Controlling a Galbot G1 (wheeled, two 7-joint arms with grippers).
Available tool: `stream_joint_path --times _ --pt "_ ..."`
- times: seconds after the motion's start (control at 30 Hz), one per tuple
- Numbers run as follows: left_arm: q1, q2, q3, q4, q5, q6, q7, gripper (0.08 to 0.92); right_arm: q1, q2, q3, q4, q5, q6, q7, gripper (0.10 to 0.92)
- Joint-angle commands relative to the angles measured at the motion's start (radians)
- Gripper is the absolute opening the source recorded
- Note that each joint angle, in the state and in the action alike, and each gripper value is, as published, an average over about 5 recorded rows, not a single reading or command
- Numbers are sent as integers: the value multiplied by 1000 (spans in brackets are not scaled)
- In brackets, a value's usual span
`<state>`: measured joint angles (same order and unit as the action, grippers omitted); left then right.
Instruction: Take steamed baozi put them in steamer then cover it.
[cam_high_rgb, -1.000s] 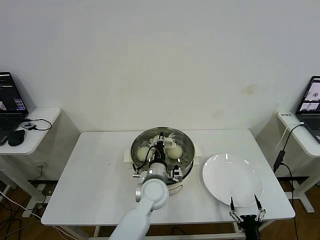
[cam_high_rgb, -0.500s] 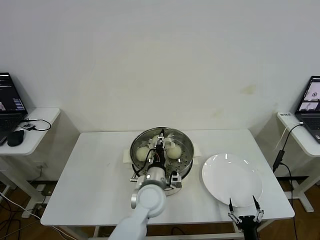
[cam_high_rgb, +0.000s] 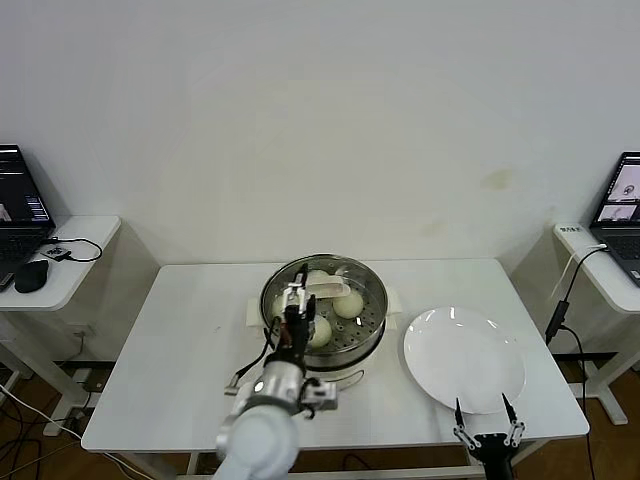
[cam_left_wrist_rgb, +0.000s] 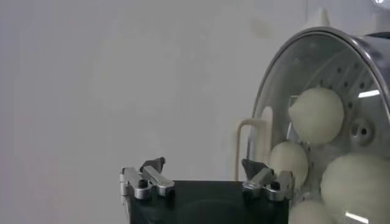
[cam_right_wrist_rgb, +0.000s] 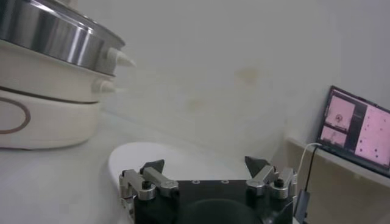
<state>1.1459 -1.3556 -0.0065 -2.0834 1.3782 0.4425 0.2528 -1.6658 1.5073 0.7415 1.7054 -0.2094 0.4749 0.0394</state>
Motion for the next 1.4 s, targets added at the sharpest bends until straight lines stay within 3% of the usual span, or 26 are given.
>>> stream_joint_path --times 0.03,0.1,0.17,0.3,0.73,1.03,1.4 --pt "377 177 -280 -277 -932 -209 -409 822 -8 -14 -14 1 43 11 -21 823" --pt "442 190 -415 -239 -1265 -370 -496 823 -16 -31 -24 9 73 7 -31 823" --pt "490 191 -529 -195 -1504 -478 -522 823 -25 -50 -33 25 101 0 -42 823" --pt "564 188 -627 -150 -1727 -497 -545 823 -53 -98 -51 66 150 -18 -64 823" --pt "673 167 -658 -5 -1766 -569 -511 823 -183 -215 -94 214 335 -139 -136 823" --pt "713 157 -659 38 -1738 -571 -406 823 -214 -236 -102 267 360 -177 -155 823" --pt "693 160 -633 85 -1679 -579 -380 823 -237 -231 -113 295 363 -199 -154 823"
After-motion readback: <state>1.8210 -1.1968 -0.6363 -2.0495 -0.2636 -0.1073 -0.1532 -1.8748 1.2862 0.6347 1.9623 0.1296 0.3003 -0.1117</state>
